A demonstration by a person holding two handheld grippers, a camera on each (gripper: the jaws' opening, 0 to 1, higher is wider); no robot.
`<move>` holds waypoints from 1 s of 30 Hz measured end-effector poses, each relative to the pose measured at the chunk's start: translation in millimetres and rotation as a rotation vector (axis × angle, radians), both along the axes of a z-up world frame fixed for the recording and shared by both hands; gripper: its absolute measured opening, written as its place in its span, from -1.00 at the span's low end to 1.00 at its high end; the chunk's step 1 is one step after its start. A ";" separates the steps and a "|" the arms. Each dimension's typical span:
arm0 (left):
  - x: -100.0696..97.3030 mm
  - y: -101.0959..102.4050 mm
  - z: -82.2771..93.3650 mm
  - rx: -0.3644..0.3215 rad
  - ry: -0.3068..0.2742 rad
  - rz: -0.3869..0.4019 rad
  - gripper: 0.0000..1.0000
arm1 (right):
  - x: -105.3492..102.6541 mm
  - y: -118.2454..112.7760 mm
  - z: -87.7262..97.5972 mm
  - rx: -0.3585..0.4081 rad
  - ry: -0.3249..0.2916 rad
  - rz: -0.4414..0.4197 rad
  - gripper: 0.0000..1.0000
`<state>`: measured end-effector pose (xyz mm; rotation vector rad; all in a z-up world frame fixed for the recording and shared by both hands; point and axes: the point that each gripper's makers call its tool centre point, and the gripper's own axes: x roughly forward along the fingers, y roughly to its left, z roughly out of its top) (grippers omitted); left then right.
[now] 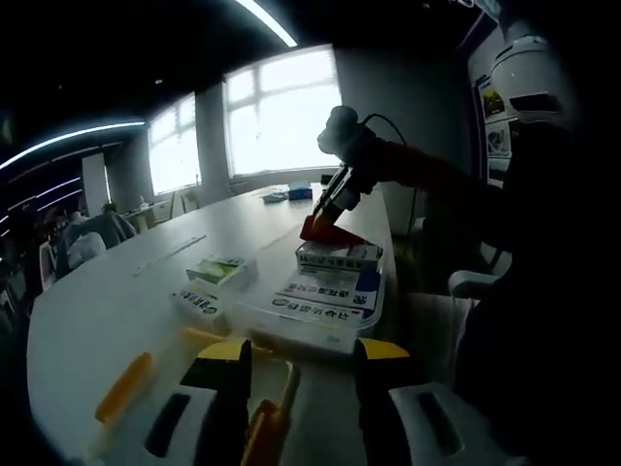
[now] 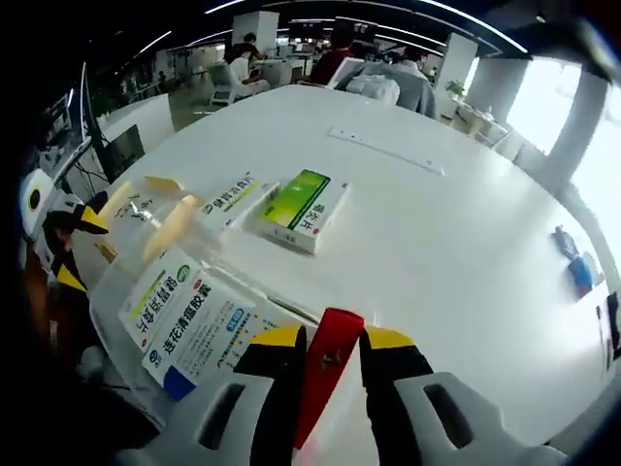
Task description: Arrange the small medicine boxes into an aligned row inside the storage area until every box is upright, visible, and separated from the surrounding clutter.
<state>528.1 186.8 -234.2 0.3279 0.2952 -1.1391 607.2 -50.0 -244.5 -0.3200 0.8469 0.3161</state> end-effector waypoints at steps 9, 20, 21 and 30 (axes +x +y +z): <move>0.2 -3.7 0.0 0.002 -0.001 -0.004 -0.17 | -4.9 4.2 8.2 0.009 -0.017 0.033 -0.54; -0.2 -1.9 1.1 0.003 -0.003 0.004 -0.17 | 0.5 8.3 14.2 0.024 -0.035 0.065 -0.55; -0.2 -1.4 0.4 0.004 -0.002 0.005 -0.17 | 0.0 9.4 13.4 0.025 -0.031 0.069 -0.55; 1.0 -0.6 0.6 0.005 -0.002 0.010 -0.17 | 3.5 12.0 10.9 0.040 -0.020 0.087 -0.55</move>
